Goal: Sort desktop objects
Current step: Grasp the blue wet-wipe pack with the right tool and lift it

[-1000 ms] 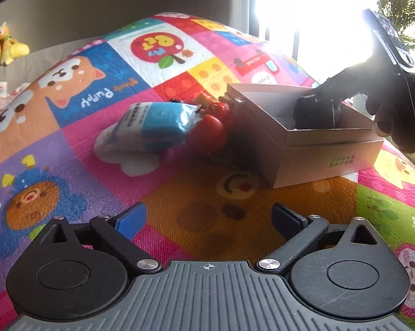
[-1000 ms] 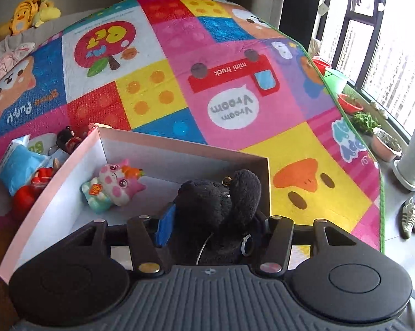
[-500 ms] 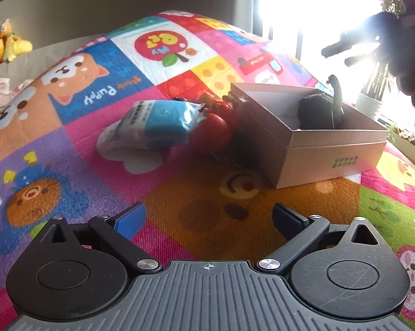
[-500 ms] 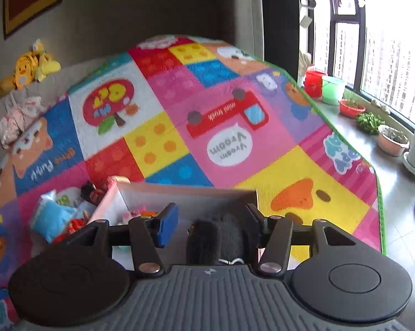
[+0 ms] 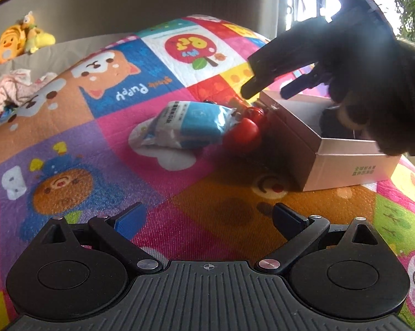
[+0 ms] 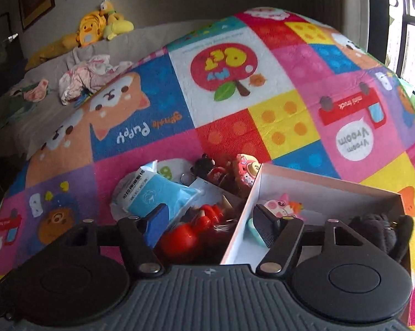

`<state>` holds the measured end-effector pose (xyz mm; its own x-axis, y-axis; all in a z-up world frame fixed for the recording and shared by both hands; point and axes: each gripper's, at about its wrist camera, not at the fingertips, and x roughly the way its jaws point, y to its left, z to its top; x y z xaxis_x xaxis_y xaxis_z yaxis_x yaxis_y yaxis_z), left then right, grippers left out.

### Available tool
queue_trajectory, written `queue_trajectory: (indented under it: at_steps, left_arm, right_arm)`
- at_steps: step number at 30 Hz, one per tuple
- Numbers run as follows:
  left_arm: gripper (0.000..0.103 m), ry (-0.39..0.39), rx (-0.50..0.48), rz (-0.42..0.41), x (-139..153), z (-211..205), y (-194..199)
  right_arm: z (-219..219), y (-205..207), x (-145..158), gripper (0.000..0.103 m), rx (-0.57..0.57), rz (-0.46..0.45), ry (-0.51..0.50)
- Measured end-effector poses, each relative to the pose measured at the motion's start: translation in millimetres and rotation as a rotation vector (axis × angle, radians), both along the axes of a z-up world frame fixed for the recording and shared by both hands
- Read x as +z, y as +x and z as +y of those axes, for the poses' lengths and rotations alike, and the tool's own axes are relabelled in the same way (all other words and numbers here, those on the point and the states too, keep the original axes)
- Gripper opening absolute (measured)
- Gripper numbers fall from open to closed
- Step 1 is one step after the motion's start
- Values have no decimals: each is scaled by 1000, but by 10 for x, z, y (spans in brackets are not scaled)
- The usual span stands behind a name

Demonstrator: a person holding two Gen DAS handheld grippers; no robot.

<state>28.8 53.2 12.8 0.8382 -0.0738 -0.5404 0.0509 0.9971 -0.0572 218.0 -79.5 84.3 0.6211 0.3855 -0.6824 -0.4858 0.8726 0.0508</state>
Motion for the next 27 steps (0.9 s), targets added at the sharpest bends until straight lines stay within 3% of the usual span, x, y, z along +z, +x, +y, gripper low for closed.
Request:
queue_trajectory:
  at_steps: [3, 5, 7, 11, 14, 16, 18, 20, 21, 23, 27]
  left_arm:
    - [101, -17, -10, -11, -2, 16, -18]
    - [101, -24, -15, -17, 0, 21, -31]
    - [101, -33, -18, -21, 2, 30, -37]
    - [101, -48, -21, -12, 0, 72, -58]
    - [101, -61, -24, 1, -4, 108, -68]
    - [101, -67, -28, 5, -8, 109, -61]
    - [101, -65, -38, 8, -17, 89, -60]
    - [102, -61, -43, 4, -18, 80, -72]
    - [102, -62, -44, 2, -19, 80, -73]
    - [102, -67, -47, 2, -24, 79, -76]
    - [102, -86, -46, 5, -31, 105, -72]
  right_arm:
    - [270, 141, -120, 66, 0, -66, -111]
    - [387, 289, -164, 40, 6, -45, -160]
    - [433, 397, -202, 32, 10, 14, -158]
    - [459, 297, -186, 32, 56, 52, -167]
    - [433, 100, -129, 32, 178, 248, -85]
    - [437, -54, -20, 32, 256, 285, -34]
    - [482, -168, 124, 42, 277, 183, -14]
    - [595, -221, 192, 78, 258, 1, -63]
    - [689, -219, 175, 84, 265, -72, -102]
    - [907, -93, 41, 87, 284, -119, -185]
    - [1191, 180, -296, 87, 295, -70, -276]
